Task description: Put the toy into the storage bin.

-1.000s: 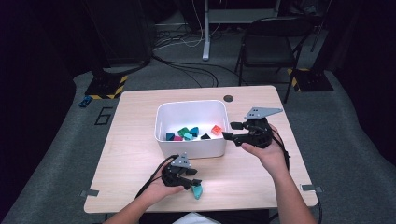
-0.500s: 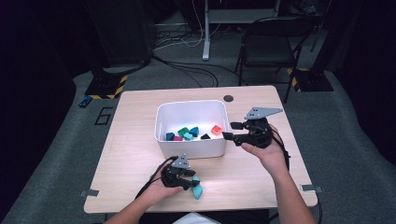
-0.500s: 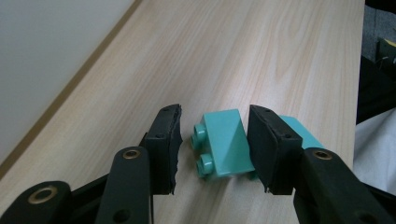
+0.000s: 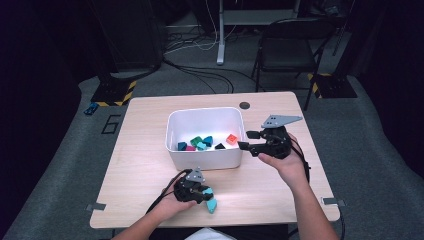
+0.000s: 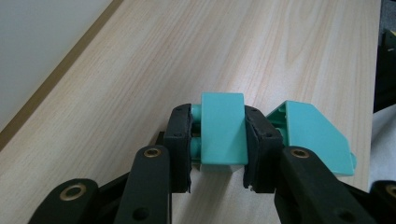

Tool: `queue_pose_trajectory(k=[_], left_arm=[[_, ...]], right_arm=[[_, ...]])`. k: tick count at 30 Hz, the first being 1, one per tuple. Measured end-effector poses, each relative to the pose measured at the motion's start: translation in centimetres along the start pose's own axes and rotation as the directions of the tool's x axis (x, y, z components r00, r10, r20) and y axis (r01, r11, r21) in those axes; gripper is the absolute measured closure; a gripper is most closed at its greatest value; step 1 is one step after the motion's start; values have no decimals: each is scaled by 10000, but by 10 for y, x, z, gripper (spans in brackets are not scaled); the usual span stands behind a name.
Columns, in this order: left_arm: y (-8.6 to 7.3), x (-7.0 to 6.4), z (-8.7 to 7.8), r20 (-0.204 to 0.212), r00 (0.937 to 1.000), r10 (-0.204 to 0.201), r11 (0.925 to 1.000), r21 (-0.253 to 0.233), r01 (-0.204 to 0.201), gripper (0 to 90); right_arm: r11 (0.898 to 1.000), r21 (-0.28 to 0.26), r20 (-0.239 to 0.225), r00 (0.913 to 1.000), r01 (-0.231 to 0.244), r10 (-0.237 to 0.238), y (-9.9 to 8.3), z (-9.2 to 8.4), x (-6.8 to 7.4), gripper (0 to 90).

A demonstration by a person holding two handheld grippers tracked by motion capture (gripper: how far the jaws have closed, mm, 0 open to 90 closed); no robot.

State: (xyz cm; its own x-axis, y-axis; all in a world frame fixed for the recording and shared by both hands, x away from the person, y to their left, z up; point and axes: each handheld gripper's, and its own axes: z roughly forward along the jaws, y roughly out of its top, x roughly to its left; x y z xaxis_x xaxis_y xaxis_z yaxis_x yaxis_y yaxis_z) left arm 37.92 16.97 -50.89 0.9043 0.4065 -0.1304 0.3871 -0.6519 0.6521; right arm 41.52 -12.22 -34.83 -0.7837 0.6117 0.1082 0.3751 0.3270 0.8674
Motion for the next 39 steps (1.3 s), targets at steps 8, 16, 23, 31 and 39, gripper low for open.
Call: queue_pose_trajectory(k=[8, 16, 23, 31, 39], left_arm=[[0, 2, -2, -153, 9999, -17, 10000, 2, 17, 668], [5, 6, -14, -202, 9995, -234, 9994, -263, 229, 667], [10, 9, -23, -267, 9992, -298, 9987, -417, 286, 667], [18, 9, -33, -322, 9993, -203, 9988, -459, 188, 668], [26, 9, -46, -451, 9985, -317, 9972, -691, 286, 668]], right_arm=[[10000, -13, -5, 10000, -14, 14, 0, 0, -1, 456], [10000, -6, -17, 10000, -35, 35, 0, 0, -1, 456], [10000, 13, -17, 10000, -22, 22, -1, 0, -1, 456], [10000, 5, -7, 10000, -26, 26, 0, 0, -1, 456], [10000, -17, -1, 10000, -46, 46, 0, -1, -1, 456]])
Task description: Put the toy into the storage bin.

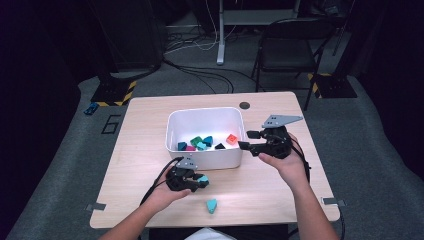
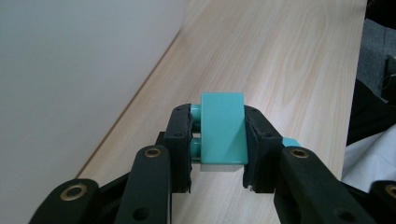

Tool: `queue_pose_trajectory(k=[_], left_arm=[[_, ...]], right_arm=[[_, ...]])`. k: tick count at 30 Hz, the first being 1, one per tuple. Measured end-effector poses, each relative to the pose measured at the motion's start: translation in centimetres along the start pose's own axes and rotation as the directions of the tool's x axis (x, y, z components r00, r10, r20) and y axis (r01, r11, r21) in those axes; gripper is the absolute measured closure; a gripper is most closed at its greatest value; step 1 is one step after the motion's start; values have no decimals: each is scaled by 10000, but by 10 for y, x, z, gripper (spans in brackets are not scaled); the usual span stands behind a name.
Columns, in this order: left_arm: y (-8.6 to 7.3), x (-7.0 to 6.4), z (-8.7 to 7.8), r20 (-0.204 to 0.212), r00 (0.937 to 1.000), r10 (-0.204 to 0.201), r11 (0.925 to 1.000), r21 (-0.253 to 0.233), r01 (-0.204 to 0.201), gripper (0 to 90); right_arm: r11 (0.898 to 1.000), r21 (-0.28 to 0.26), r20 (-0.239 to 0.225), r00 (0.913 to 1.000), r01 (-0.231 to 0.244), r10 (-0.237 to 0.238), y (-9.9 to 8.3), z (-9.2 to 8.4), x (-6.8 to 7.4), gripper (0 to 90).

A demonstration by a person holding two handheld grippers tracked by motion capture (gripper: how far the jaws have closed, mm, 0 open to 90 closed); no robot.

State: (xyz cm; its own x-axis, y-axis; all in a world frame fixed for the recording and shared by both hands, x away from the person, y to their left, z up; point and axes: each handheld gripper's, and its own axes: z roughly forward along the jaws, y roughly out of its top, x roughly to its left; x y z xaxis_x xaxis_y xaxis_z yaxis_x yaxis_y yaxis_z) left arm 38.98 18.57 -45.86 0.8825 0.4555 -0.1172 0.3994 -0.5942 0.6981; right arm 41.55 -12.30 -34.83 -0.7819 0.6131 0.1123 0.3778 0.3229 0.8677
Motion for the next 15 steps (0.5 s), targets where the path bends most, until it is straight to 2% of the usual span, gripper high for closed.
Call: queue_pose_trajectory(k=[4, 15], left_arm=[[7, 1, -9, -74, 10000, 28, 9999, -106, -29, 668], [27, 2, -31, 36, 10000, 21, 9990, -455, -19, 668]], right_arm=[[10000, 11, 13, 10000, 13, -13, 0, 0, 0, 456], [10000, -10, 25, 10000, 1, -1, 0, -1, 0, 456]])
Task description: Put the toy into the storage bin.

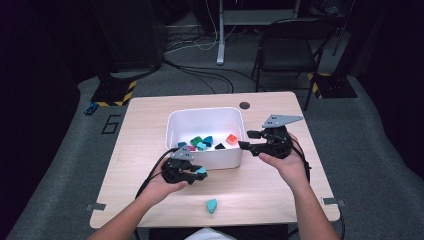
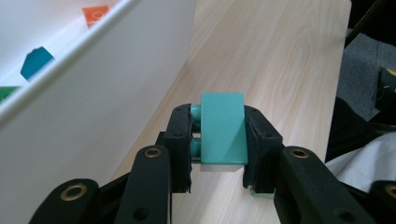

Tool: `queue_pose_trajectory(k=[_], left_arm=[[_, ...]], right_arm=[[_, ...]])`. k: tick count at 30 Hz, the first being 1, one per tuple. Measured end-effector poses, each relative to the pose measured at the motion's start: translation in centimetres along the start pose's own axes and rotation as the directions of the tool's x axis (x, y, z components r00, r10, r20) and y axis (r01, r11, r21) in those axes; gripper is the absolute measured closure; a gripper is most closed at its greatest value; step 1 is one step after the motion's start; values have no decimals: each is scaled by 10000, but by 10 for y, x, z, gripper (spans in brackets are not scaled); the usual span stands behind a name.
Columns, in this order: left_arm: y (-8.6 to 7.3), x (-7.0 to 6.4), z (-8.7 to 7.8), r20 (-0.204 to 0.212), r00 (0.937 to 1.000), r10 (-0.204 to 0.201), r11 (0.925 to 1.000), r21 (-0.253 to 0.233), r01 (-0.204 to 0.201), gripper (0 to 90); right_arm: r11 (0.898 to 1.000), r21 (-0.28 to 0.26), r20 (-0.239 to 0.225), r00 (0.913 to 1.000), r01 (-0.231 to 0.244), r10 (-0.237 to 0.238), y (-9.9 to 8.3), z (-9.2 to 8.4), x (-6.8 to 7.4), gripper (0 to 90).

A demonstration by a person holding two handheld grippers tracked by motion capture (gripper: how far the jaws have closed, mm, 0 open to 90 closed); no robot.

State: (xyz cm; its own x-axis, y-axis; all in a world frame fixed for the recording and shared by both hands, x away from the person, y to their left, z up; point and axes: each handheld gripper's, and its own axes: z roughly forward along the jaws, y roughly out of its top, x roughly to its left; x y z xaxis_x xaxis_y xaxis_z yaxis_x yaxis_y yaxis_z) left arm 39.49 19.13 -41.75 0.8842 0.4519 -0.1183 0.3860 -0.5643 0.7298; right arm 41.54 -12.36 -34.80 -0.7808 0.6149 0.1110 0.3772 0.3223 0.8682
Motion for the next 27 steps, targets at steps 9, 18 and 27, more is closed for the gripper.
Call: queue_pose_trajectory(k=[9, 18, 27], left_arm=[[18, 2, -15, 42, 10000, 53, 9997, -223, -52, 668], [39, 9, -28, -72, 9999, 92, 9988, -486, -96, 668], [61, 21, -37, -208, 9998, 75, 9965, -828, -92, 668]], right_arm=[[10000, -17, 17, 10000, -11, 11, 0, 0, -1, 456], [10000, -17, 16, 10000, -13, 13, 0, 0, 0, 456], [10000, -39, 34, 10000, -20, 20, 0, -1, -1, 456]])
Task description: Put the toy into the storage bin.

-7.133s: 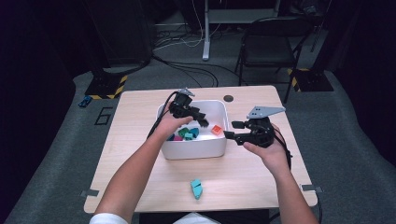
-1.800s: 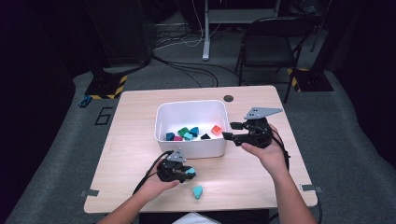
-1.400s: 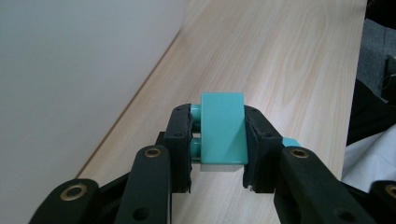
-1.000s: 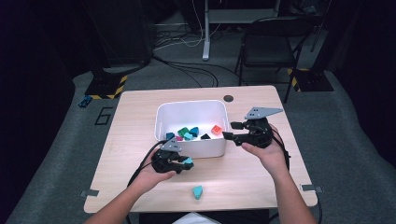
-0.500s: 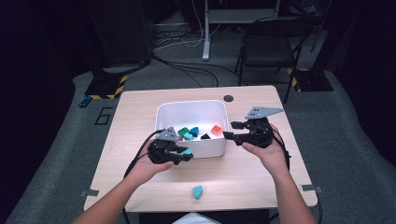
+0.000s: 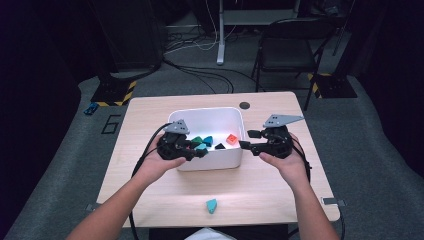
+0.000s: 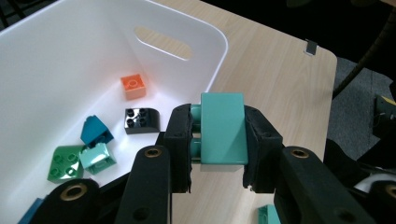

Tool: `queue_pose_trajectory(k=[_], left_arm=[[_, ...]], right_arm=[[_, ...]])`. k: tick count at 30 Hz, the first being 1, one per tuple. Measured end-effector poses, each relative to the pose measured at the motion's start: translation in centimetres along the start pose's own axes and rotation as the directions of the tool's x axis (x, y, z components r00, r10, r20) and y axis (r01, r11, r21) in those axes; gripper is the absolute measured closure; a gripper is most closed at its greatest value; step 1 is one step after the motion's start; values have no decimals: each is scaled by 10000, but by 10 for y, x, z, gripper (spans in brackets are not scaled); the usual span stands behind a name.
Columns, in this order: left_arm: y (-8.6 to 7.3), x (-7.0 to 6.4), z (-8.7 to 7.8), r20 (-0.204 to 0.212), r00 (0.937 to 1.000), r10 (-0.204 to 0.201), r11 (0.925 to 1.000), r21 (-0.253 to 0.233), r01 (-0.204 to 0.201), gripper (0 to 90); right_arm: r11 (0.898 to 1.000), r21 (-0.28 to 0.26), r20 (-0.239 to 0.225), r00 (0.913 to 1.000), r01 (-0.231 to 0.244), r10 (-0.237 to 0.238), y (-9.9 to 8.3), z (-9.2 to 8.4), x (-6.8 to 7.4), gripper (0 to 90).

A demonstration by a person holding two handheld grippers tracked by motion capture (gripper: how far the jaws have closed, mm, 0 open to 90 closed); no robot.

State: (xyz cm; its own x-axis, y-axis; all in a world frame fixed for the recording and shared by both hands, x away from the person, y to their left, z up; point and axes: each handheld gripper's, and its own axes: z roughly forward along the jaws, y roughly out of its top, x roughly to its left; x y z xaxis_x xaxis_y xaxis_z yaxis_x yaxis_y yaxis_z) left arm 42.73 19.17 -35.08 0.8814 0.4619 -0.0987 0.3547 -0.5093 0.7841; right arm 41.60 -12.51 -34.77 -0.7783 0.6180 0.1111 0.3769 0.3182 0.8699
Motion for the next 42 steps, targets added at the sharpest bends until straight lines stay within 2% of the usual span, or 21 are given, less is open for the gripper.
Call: queue_pose_trajectory(k=[3, 9, 15, 24, 27, 32, 38, 42], left_arm=[[7, 6, -1, 22, 9999, -107, 9999, -134, 107, 668], [20, 18, -2, -192, 9996, -220, 9992, -329, 214, 668], [27, 31, 4, -293, 9984, -492, 9981, -373, 481, 668], [33, 52, 24, -410, 9953, -877, 9958, -306, 865, 667], [37, 57, 31, -654, 9939, -892, 9960, -119, 886, 667], [45, 66, 40, -796, 9919, -994, 9950, -41, 994, 667], [47, 77, 57, -682, 9934, -917, 9958, -65, 914, 667], [46, 84, 67, -585, 9911, -1200, 9928, -79, 1197, 667]], right_arm=[[10000, 5, -1, 10000, -4, 4, 0, 0, 0, 456], [10000, -15, -2, 10000, -1, 1, 0, 0, -1, 456], [10000, -12, 1, 10000, -27, 27, 0, 0, -1, 455], [10000, -9, 1, 10000, -13, 13, 0, 0, -2, 455], [10000, -37, 6, 10000, -15, 15, 0, -1, -2, 455], [10000, -78, 12, 10000, -38, 38, 0, -2, -3, 453], [9999, -101, 8, 10000, -45, 46, 0, -2, -3, 453], [9999, -92, -5, 10000, -57, 57, -1, -2, -3, 452]])
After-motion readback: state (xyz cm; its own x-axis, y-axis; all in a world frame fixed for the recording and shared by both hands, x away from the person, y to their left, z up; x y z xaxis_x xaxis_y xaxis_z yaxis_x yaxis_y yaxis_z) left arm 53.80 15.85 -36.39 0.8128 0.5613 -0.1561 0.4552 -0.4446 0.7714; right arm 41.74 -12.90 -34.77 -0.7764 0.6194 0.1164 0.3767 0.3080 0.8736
